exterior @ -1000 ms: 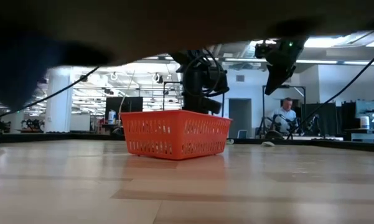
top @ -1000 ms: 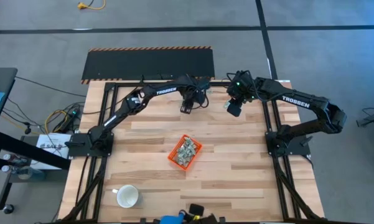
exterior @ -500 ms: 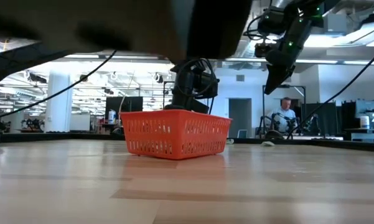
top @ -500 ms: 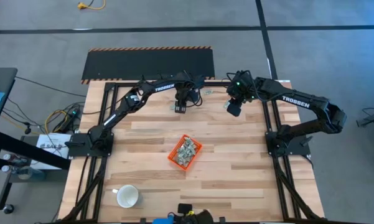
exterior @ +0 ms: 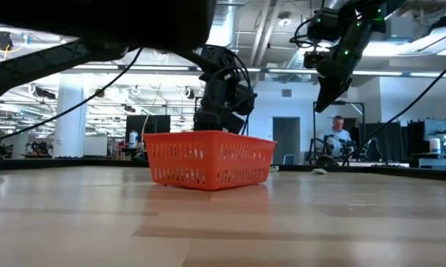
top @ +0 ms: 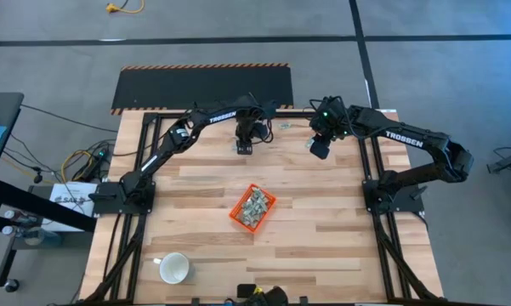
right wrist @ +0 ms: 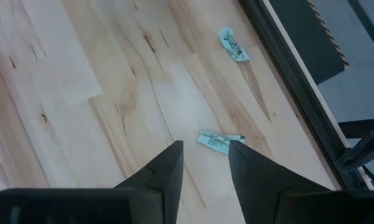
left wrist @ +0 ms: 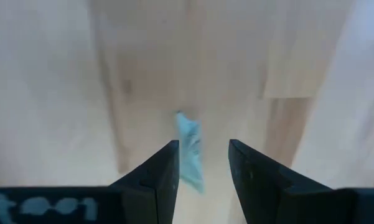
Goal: Pick and place Stevia / Truvia into bins
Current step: Put the stevia packet into the orange bin
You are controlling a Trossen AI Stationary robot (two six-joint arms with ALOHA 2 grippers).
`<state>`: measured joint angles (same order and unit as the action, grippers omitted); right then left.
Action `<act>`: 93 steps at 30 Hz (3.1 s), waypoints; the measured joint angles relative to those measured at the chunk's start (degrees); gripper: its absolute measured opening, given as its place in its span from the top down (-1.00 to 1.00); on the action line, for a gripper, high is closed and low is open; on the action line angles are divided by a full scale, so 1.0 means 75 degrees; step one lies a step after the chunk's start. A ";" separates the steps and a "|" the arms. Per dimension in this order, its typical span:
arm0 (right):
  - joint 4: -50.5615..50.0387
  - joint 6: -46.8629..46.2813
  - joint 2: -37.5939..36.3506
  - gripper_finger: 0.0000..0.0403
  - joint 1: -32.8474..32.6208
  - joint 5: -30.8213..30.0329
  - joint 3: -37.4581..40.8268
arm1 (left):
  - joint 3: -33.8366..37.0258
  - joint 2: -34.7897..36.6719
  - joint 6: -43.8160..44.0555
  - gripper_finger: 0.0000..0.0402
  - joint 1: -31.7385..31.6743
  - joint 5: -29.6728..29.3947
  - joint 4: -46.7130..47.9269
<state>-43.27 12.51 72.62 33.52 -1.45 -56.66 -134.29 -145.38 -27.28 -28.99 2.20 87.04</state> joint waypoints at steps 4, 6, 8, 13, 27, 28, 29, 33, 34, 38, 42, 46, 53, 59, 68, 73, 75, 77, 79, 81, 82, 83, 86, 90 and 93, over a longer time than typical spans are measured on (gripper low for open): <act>0.0000 0.0000 0.0000 0.39 0.0000 0.0000 0.0000 | 0.0245 0.0000 -0.0024 0.37 0.0034 0.0204 -0.0116; 0.0000 0.0000 0.0000 0.39 0.0000 0.0000 0.0000 | 0.0296 -0.0007 -0.0108 0.37 0.0078 0.0049 -0.0191; 0.0000 0.0000 0.0000 0.39 0.0000 0.0000 0.0000 | 0.0293 -0.0009 -0.0138 0.37 0.0095 -0.0128 -0.0191; 0.0003 0.0000 0.0000 0.39 0.0000 0.0000 0.0000 | 0.0293 -0.0006 -0.0100 0.37 0.0170 -0.0776 -0.0194; 0.0010 -0.0002 0.0000 0.39 0.0000 0.0000 -0.0001 | 0.0608 -0.0009 -0.0196 0.41 0.0174 -0.1225 -0.0535; 0.0011 -0.0003 0.0000 0.39 0.0000 0.0000 -0.0002 | 0.0608 -0.0009 -0.0198 0.45 0.0174 -0.1262 -0.0535; 0.0009 -0.0003 0.0000 0.39 0.0000 0.0000 0.0000 | 0.0608 -0.0009 -0.0196 0.49 0.0174 -0.1335 -0.0535; 0.0007 -0.0021 0.0000 0.39 0.0000 0.0000 0.0000 | 0.0608 -0.0009 -0.0196 0.76 0.0174 -0.1647 -0.0535; 0.0006 -0.0061 0.0000 0.39 0.0000 0.0000 0.0000 | 0.0608 -0.0009 -0.0192 0.84 0.0174 -0.1730 -0.0533; 0.0006 -0.0064 0.0000 0.39 0.0000 0.0000 0.0000 | 0.0608 -0.0009 -0.0178 0.96 0.0171 -0.1931 -0.0524; 0.0006 -0.0067 0.0000 0.39 0.0003 0.0000 0.0000 | 0.0507 0.0003 -0.0084 0.99 0.0198 -0.2029 -0.0420; 0.0006 -0.0070 0.0000 0.39 0.0036 0.0001 0.0000 | 0.0064 0.0017 0.0229 0.99 0.0287 -0.2031 0.0043; -0.0087 -0.0854 0.0006 0.39 0.0611 0.0010 0.0000 | 0.0037 0.0888 0.0762 1.00 0.0674 -0.1383 0.0310; -0.0462 -0.0635 0.0454 0.39 0.1296 0.0025 -0.0003 | 0.0034 0.1944 0.0656 1.00 0.1253 0.0320 -0.0279; -0.0476 -0.1649 0.1897 0.39 0.1812 0.0090 0.0000 | 0.0310 0.2358 0.0129 1.00 0.2363 0.1809 -0.0609; -0.0377 -0.1919 0.2107 0.39 0.1813 0.0087 0.0000 | 0.1078 0.2344 0.0229 1.00 0.2966 0.1068 -0.1025; -0.0285 -0.2093 0.2107 0.39 0.1810 0.0064 -0.0003 | 0.1369 0.2345 0.0428 1.00 0.3173 0.0806 -0.1173; -0.0159 -0.2312 0.2107 0.39 0.1810 0.0094 -0.0003 | 0.1674 0.2352 0.0574 1.00 0.3360 0.0637 -0.1408; -0.0049 -0.2362 0.2107 0.39 0.1810 0.0236 -0.0003 | 0.2051 0.2381 0.0737 1.00 0.3522 0.0449 -0.1621; -0.0050 -0.2363 0.2107 0.39 0.1793 0.0326 -0.0003 | 0.2529 0.2531 0.0815 1.00 0.3680 0.0172 -0.1957; -0.0049 -0.2367 0.2107 0.39 0.1788 0.0354 -0.0003 | 0.2798 0.2661 0.0919 1.00 0.3738 -0.0006 -0.2167; -0.0043 -0.2424 0.2107 0.39 0.1784 0.0358 -0.0003 | 0.3073 0.2818 0.1039 1.00 0.3792 -0.0140 -0.2397; 0.0009 -0.2531 0.2107 0.39 0.1786 0.0388 -0.0003 | 0.3959 0.3389 0.1293 1.00 0.3894 -0.0186 -0.3289; 0.0006 -0.2507 0.2107 0.39 0.1786 0.0411 -0.0003 | 0.5099 0.4063 0.1469 1.00 0.4020 0.0132 -0.4503; 0.0008 -0.2493 0.2107 0.39 0.1786 0.0417 -0.0003 | 0.5641 0.4273 0.1553 1.00 0.4128 0.0393 -0.4932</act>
<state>-43.20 -6.19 88.42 46.92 1.67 -56.69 -91.98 -113.33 -15.63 1.98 5.14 50.04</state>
